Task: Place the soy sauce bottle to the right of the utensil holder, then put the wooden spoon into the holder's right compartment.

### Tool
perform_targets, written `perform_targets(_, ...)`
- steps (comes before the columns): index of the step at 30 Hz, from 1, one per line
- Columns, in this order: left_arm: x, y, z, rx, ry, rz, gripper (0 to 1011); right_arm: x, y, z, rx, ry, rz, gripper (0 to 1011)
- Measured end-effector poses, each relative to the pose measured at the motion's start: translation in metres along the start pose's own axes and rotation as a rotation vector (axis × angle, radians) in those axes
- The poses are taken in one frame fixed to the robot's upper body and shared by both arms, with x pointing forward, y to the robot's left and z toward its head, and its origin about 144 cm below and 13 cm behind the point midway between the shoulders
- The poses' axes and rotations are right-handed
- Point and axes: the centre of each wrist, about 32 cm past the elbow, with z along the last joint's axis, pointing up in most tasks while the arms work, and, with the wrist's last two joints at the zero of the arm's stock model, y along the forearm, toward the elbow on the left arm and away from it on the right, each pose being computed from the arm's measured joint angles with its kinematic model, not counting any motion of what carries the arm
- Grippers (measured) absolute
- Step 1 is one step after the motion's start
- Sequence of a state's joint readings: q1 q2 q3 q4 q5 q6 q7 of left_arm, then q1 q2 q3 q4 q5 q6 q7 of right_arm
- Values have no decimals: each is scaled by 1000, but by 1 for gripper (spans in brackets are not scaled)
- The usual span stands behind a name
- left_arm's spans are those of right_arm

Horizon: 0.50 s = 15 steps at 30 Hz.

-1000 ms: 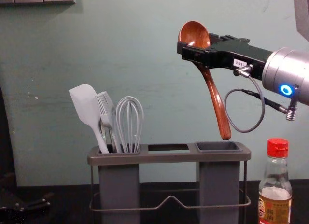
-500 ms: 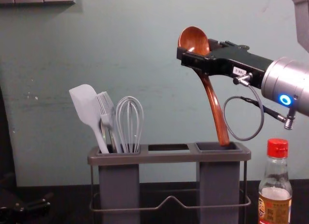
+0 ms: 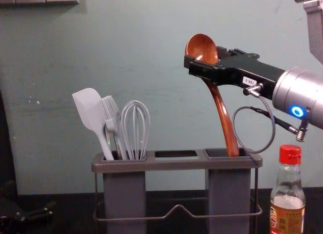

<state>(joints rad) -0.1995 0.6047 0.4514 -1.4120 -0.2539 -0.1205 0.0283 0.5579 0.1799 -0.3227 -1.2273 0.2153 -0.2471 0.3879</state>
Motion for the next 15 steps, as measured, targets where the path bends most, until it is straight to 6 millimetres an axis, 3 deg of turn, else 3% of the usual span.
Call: perform_targets(15, 0, 0, 0, 0, 0, 0, 1005, -5, -7, -10, -2, 14, 0, 836)
